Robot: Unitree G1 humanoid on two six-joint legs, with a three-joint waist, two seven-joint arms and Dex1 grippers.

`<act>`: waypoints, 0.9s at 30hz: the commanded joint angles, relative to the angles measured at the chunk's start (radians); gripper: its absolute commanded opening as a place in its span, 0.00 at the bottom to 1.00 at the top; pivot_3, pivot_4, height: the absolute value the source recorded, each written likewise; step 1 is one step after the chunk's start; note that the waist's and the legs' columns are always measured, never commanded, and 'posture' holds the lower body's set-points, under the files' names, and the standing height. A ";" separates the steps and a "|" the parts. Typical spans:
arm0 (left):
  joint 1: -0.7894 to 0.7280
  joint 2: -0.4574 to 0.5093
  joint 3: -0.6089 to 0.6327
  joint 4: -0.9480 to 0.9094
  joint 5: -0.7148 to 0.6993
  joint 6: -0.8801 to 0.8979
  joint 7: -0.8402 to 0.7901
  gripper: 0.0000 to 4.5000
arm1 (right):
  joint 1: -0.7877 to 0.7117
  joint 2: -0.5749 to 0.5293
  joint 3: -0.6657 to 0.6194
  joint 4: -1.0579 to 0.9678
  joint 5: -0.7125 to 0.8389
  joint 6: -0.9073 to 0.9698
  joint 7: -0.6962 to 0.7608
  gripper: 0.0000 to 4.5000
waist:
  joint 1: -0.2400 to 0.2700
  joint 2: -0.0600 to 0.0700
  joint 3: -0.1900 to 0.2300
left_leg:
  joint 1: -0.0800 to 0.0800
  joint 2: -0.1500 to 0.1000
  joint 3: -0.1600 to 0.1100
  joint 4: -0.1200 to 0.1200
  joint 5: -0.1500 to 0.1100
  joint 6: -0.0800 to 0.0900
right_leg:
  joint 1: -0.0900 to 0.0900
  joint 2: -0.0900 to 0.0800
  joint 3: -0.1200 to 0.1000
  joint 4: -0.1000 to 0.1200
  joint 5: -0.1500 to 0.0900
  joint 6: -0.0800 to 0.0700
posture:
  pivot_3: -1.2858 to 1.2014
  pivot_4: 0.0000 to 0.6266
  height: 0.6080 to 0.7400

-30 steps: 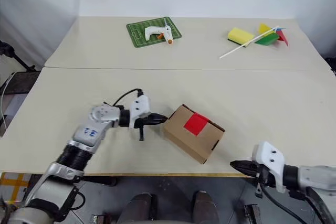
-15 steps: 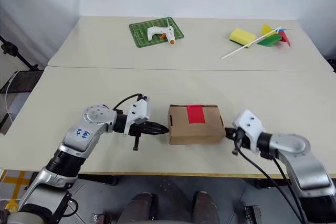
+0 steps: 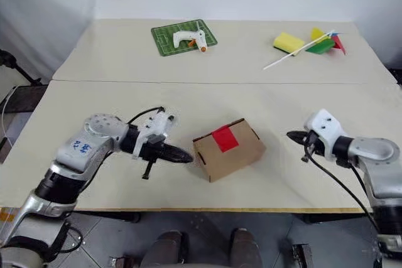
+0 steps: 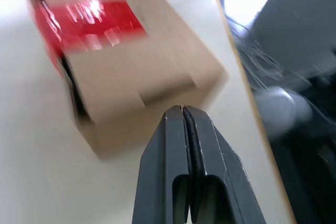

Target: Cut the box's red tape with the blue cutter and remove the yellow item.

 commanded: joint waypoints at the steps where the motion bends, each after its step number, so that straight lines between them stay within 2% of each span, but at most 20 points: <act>1: -0.017 -0.034 -0.031 -0.001 0.012 0.008 0.030 0.01 | -0.002 0.034 0.000 -0.083 0.032 -0.012 -0.007 0.00 | -0.001 0.000 0.000 | 0.000 0.000 0.000 0.001 0.000 0.000 | 0.000 0.000 0.000 0.000 0.000 0.000 | 0.52 0.24 1.00; 3: -0.026 -0.056 -0.034 0.016 0.017 -0.004 0.046 0.01 | -0.004 0.051 0.001 -0.102 0.037 -0.005 -0.009 0.00 | -0.001 0.001 0.000 | 0.000 -0.001 0.000 0.003 -0.001 0.002 | 0.000 -0.001 0.001 0.000 0.000 0.000 | 0.52 0.24 1.00; 9: -0.115 -0.236 0.001 0.212 0.091 -0.127 0.251 0.01 | 0.039 0.070 -0.001 -0.193 0.093 0.049 0.009 0.00 | 0.020 0.001 0.000 | 0.000 -0.001 -0.001 0.006 -0.001 0.002 | 0.001 -0.001 0.001 0.001 0.000 0.000 | 0.52 0.24 1.00; 13: -0.197 -0.304 0.010 0.367 0.145 -0.220 0.323 0.01 | 0.148 0.013 -0.021 -0.357 0.237 0.205 0.103 0.00 | 0.026 0.001 0.000 | 0.000 -0.001 -0.001 0.005 -0.001 0.001 | 0.001 -0.001 0.001 0.000 0.000 0.001 | 0.52 0.24 1.00; 19: -0.262 -0.362 0.040 0.490 0.200 -0.303 0.417 0.01 | 0.260 -0.071 -0.021 -0.536 0.316 0.367 0.119 0.00 | 0.025 0.000 0.001 | -0.001 -0.002 -0.001 0.006 -0.001 0.002 | 0.001 -0.001 0.001 -0.001 0.001 0.002 | 0.52 0.24 1.00; 22: -0.227 -0.294 0.042 0.432 0.210 -0.307 0.373 0.01 | 0.292 -0.080 -0.079 -0.521 0.279 0.339 0.080 0.00 | 0.020 0.000 0.001 | -0.001 -0.001 -0.001 0.005 -0.001 0.002 | 0.000 -0.001 0.001 -0.001 0.001 0.002 | 0.52 0.24 1.00; 27: -0.158 -0.107 0.053 0.268 0.118 -0.197 0.155 0.01 | 0.288 -0.141 -0.188 -0.371 0.223 0.237 0.110 0.00 | 0.015 0.000 0.001 | -0.001 -0.001 0.001 0.004 -0.001 0.001 | -0.001 -0.001 0.002 -0.001 0.001 0.002 | 0.52 0.24 1.00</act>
